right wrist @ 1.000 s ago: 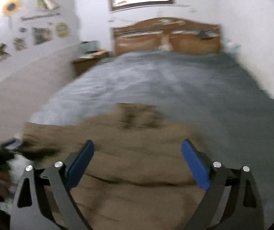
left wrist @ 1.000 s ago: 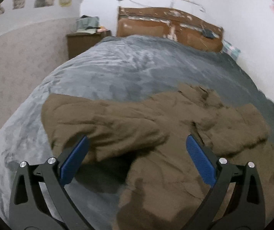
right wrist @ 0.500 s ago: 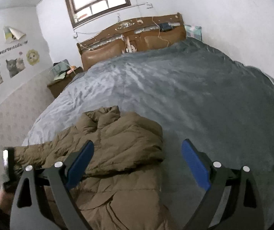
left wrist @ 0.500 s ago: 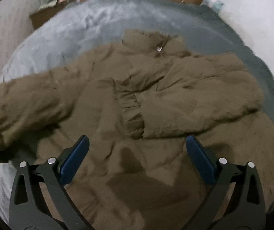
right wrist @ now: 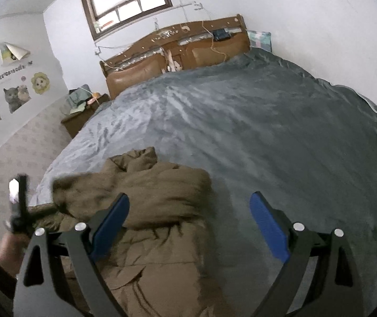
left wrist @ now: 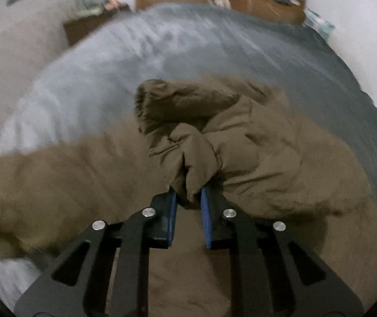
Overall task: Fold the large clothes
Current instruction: 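Pull the collar with the left gripper to spread the jacket flat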
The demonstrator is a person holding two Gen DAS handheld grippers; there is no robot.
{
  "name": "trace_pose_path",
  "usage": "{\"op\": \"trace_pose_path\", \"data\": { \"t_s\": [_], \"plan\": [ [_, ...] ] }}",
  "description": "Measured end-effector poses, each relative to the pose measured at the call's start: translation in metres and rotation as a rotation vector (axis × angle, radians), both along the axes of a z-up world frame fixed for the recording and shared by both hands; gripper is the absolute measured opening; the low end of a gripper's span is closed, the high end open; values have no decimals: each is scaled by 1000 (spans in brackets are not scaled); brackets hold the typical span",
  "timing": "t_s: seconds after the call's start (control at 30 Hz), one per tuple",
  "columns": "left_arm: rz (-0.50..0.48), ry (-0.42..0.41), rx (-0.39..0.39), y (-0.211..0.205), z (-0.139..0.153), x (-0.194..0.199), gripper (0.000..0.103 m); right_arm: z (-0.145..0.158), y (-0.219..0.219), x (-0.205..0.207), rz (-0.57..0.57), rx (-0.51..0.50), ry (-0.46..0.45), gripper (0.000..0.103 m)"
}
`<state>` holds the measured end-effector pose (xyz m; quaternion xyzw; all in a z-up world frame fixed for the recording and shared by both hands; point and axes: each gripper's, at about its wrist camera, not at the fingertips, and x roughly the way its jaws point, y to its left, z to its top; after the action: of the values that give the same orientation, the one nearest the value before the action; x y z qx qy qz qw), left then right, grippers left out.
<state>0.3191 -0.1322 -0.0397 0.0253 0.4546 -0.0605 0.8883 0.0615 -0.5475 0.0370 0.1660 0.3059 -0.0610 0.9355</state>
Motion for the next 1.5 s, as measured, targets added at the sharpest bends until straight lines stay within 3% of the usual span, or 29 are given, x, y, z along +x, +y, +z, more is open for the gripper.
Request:
{"op": "trace_pose_path", "data": {
  "t_s": [0.03, 0.13, 0.2, 0.27, 0.43, 0.57, 0.73, 0.8, 0.93, 1.03, 1.1, 1.2, 1.33, 1.4, 1.5],
  "plan": [
    [12, -22, 47, 6, 5, 5, 19, -3, -1, 3, -2, -4, 11, 93],
    [35, -35, 161, 22, -4, 14, 47, -12, -1, 12, 5, -10, 42, 93],
    [28, 12, 183, 31, -23, 16, 77, -17, 1, 18, 19, -20, 59, 93],
    [21, 11, 189, 36, -30, 10, 93, -20, 6, 24, 33, -45, 70, 93],
    [61, -33, 129, 44, -27, -2, 94, -27, 16, 34, 53, -62, 84, 93],
    [9, -97, 97, 20, -12, -2, 99, -30, 34, 56, 69, -91, 82, 93],
    [-31, -124, 126, -12, -16, 13, 100, -33, 61, 87, 125, 69, 25, 101],
    [-29, -108, 122, -13, -18, 18, 100, -43, 78, 111, 113, 84, 39, 101],
    [7, -90, 98, -22, -35, 42, 100, -74, 113, 168, 152, 29, 137, 101],
    [94, -5, 63, -15, -60, 65, 100, -113, 121, 204, 107, -91, 262, 101],
    [156, 63, 53, -4, -84, 75, 100, -142, 119, 214, 104, -195, 353, 101],
    [149, 91, 72, 0, -109, 73, 100, -178, 108, 205, 123, -336, 347, 101],
    [87, 75, 126, -9, -133, 64, 100, -207, 84, 191, 141, -230, 299, 101],
    [90, 62, 130, -10, -134, 61, 100, -203, 88, 191, 141, -263, 306, 101],
    [19, 53, 34, -7, -115, 47, 100, -184, 84, 180, 155, -236, 299, 101]
  ]
}}
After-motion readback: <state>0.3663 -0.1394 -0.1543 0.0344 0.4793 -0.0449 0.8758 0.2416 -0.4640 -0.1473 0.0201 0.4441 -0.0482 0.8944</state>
